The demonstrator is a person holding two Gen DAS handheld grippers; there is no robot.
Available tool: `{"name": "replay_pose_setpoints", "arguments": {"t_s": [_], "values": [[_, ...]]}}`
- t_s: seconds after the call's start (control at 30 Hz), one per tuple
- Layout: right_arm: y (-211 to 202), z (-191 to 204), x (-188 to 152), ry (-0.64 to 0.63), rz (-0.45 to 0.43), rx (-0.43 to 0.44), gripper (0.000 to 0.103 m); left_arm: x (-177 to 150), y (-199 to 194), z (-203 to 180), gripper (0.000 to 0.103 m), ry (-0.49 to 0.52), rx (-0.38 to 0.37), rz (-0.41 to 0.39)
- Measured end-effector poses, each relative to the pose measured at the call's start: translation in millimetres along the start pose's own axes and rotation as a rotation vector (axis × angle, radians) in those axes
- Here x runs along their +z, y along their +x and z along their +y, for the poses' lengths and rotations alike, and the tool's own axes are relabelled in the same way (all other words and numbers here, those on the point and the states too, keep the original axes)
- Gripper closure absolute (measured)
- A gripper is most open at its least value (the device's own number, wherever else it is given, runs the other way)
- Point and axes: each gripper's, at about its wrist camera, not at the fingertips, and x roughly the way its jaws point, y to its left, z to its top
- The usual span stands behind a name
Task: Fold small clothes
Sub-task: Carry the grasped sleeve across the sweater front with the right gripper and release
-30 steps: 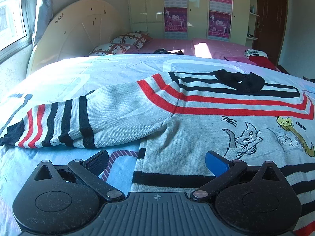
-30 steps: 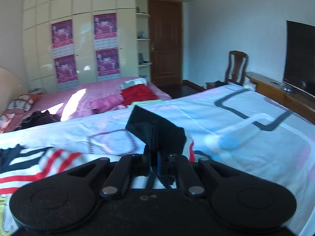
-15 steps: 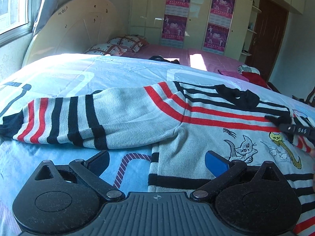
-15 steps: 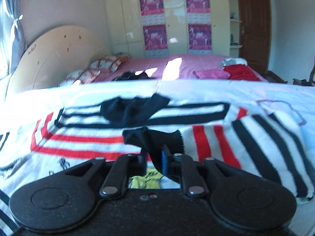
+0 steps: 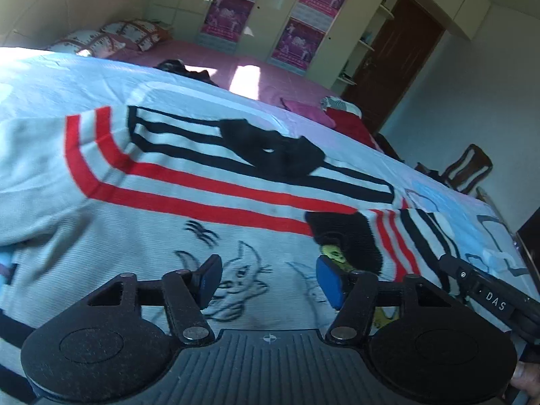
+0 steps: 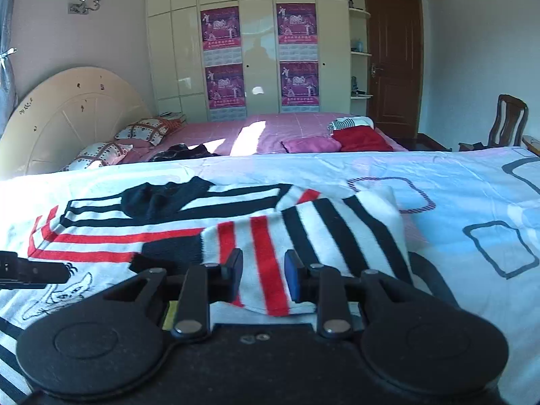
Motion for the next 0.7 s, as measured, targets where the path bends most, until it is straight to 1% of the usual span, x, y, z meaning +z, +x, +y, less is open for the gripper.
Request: {"name": "replay_pose_setpoints", "arguments": {"t_s": [0.03,0.13,0.23,0.3,0.33,0.37,0.4,0.47,0.5,0.6,0.7], "values": [[1,-5,-1,0.003,0.004,-0.017,0.075,0,11,-8,0.059,-0.022,-0.035,0.021],[0,-23,-3,0.038,0.016,-0.040,0.075,-1,39,-24,0.059,-0.086,-0.102,0.055],[1,-37,-7,0.057,0.028,-0.063,0.075,1,66,-32,0.059,-0.142,-0.123,0.073],[0,-46,-8,0.067,0.036,-0.074,0.075,6,78,-36,0.060,-0.151,-0.128,0.055],[-1,-49,-9,0.071,0.038,-0.081,0.075,9,83,-37,0.088,-0.148,-0.129,0.044],[0,-52,-8,0.075,0.040,-0.087,0.075,14,88,-37,0.098,-0.155,-0.144,0.057],[-1,-56,-8,0.082,0.041,-0.091,0.075,17,89,-38,0.098,-0.166,-0.147,0.047],[-2,-62,-6,0.094,0.040,-0.100,0.075,28,75,-43,0.098,-0.114,-0.146,-0.028],[-2,-64,-5,0.099,0.038,-0.105,0.075,36,61,-45,0.098,-0.084,-0.153,-0.079],[-2,-65,-1,0.114,0.025,-0.108,0.074,51,22,-36,0.098,-0.035,-0.146,-0.175],[-1,-61,1,0.117,0.012,-0.095,0.074,55,-6,-6,0.098,-0.010,-0.079,-0.219]]}}
